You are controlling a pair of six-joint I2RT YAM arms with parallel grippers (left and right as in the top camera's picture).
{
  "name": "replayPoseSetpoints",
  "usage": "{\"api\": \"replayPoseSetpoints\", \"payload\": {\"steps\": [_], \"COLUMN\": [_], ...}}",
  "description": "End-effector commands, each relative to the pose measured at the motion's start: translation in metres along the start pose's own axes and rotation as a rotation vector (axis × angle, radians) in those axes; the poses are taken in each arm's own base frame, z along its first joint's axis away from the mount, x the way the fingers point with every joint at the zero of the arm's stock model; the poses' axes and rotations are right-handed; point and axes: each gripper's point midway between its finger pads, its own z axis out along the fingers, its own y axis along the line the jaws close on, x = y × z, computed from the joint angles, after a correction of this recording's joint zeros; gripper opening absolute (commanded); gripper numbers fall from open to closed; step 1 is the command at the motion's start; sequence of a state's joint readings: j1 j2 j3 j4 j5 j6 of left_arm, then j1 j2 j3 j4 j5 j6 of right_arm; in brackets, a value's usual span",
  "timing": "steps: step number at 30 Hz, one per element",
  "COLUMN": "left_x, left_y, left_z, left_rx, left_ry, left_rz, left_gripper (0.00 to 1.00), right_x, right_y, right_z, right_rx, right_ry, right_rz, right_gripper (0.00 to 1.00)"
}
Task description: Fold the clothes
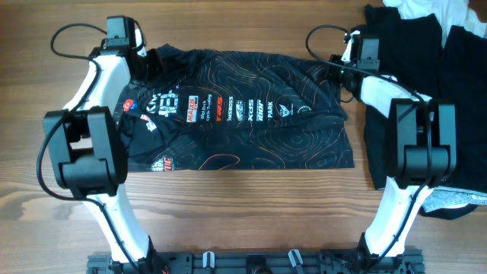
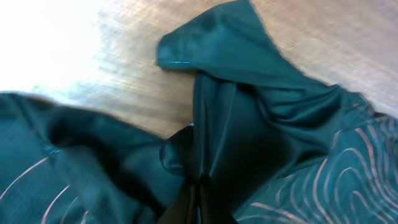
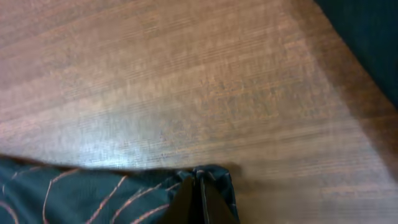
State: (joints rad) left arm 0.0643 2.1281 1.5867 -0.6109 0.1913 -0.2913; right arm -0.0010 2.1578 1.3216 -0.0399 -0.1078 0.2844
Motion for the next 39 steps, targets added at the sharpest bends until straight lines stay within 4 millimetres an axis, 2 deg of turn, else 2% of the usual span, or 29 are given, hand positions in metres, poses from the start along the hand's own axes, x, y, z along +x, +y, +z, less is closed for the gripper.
{"api": "replayPoseSetpoints", "payload": {"steps": [1, 3, 5, 8, 11, 14, 16, 20, 24, 26, 27, 28, 29, 30, 31, 32, 33, 36, 39], "left_x": [-0.011, -0.005, 0.006, 0.023, 0.052, 0.078, 0.084, 0.093, 0.111, 0.118, 0.12, 0.121, 0.121, 0.121, 0.121, 0.121, 0.121, 0.119, 0.115], "left_y": [0.007, 0.004, 0.004, 0.018, 0.051, 0.083, 0.096, 0.097, 0.103, 0.107, 0.108, 0.109, 0.109, 0.11, 0.11, 0.11, 0.11, 0.11, 0.106], "left_z": [-0.043, -0.063, -0.089, -0.122, -0.149, -0.16, -0.162, -0.158, -0.154, -0.155, -0.156, -0.157, -0.157, -0.157, -0.157, -0.157, -0.157, -0.157, -0.154], "left_rx": [0.001, 0.034, 0.045, 0.014, -0.07, -0.193, -0.242, -0.248, -0.275, -0.297, -0.303, -0.31, -0.314, -0.317, -0.317, -0.317, -0.317, -0.315, -0.288], "left_ry": [-0.041, -0.018, 0.015, 0.062, 0.159, 0.256, 0.27, 0.299, 0.358, 0.383, 0.388, 0.393, 0.393, 0.391, 0.391, 0.391, 0.391, 0.385, 0.37], "left_rz": [-0.037, -0.051, -0.066, -0.111, -0.202, -0.262, -0.274, -0.277, -0.286, -0.288, -0.288, -0.287, -0.287, -0.286, -0.286, -0.286, -0.286, -0.285, -0.287], "left_gripper": [0.04, 0.04, 0.04, 0.04, 0.04, 0.04, 0.04, 0.04, 0.04, 0.06, 0.16, 0.18, 0.18, 0.23, 0.39, 0.5, 0.54, 0.56, 0.57], "right_x": [-0.027, -0.036, -0.029, -0.007, 0.039, 0.074, 0.083, 0.093, 0.106, 0.111, 0.112, 0.114, 0.115, 0.115, 0.115, 0.115, 0.115, 0.119, 0.129], "right_y": [0.003, 0.004, 0.006, -0.003, -0.027, -0.041, -0.045, -0.047, -0.05, -0.044, -0.04, -0.037, -0.036, -0.036, -0.036, -0.036, -0.036, -0.036, -0.03], "right_z": [-0.038, -0.072, -0.117, -0.165, -0.194, -0.206, -0.211, -0.218, -0.228, -0.229, -0.228, -0.229, -0.229, -0.229, -0.229, -0.229, -0.228, -0.22, -0.2], "right_rx": [0.009, 0.039, 0.061, 0.134, 0.257, 0.321, 0.344, 0.356, 0.364, 0.316, 0.282, 0.262, 0.254, 0.255, 0.255, 0.255, 0.254, 0.238, 0.17], "right_ry": [-0.027, -0.028, 0.028, 0.126, 0.319, 0.459, 0.5, 0.55, 0.622, 0.648, 0.658, 0.666, 0.669, 0.67, 0.669, 0.67, 0.671, 0.696, 0.743], "right_rz": [0.012, 0.014, -0.006, -0.035, -0.077, -0.081, -0.085, -0.084, -0.094, -0.126, -0.141, -0.145, -0.148, -0.148, -0.148, -0.149, -0.151, -0.162, -0.177], "right_gripper": [0.04, 0.04, 0.04, 0.04, 0.04, 0.04, 0.04, 0.04, 0.07, 0.39, 0.45, 0.53, 0.55, 0.57, 0.61, 0.62, 0.63, 0.63, 0.67]}}
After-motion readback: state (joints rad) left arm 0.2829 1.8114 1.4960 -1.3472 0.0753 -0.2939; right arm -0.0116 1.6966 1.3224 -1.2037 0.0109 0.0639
